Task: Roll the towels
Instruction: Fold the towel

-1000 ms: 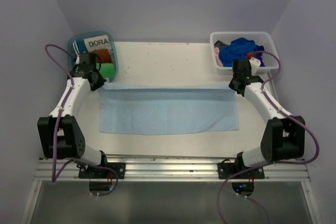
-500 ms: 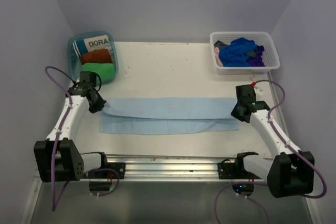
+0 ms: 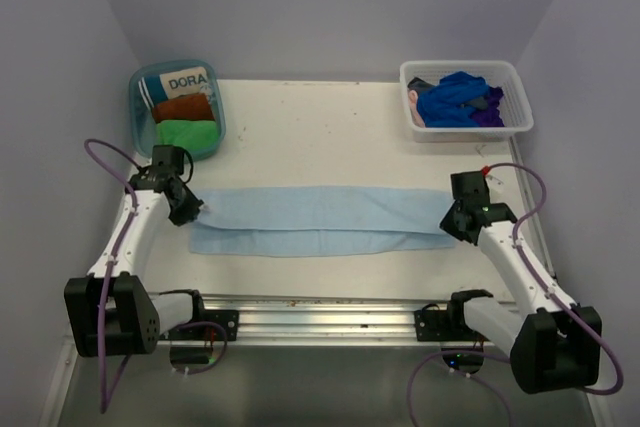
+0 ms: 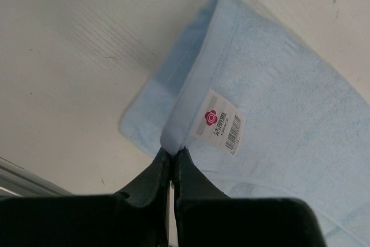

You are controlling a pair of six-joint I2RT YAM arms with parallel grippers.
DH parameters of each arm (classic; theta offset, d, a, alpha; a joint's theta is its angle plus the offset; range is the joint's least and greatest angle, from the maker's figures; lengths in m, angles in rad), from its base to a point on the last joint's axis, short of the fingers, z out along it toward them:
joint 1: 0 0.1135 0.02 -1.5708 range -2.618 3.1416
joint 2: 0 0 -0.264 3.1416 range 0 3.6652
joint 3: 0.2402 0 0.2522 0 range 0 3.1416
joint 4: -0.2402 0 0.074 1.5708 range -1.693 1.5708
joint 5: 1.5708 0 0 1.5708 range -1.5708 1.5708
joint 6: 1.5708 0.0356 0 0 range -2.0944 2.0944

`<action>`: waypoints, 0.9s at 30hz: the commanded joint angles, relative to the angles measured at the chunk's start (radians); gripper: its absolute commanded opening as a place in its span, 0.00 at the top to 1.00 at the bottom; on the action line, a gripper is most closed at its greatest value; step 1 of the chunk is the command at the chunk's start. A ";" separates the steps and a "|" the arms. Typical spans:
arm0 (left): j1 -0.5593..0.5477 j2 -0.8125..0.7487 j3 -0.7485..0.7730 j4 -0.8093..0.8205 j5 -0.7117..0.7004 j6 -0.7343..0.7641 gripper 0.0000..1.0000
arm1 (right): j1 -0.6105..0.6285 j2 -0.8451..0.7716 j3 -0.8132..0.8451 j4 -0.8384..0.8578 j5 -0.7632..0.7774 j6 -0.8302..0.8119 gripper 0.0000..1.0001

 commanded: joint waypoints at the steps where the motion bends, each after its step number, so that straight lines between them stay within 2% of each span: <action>1: 0.016 -0.031 0.070 -0.036 -0.026 -0.023 1.00 | -0.006 -0.047 0.073 -0.033 0.068 -0.001 1.00; 15: 0.053 -0.106 0.035 -0.132 -0.054 -0.039 1.00 | -0.024 -0.119 0.067 -0.112 0.114 0.025 1.00; 27: 0.059 -0.103 -0.071 -0.094 -0.002 -0.070 1.00 | -0.026 -0.072 0.035 -0.092 0.062 0.050 1.00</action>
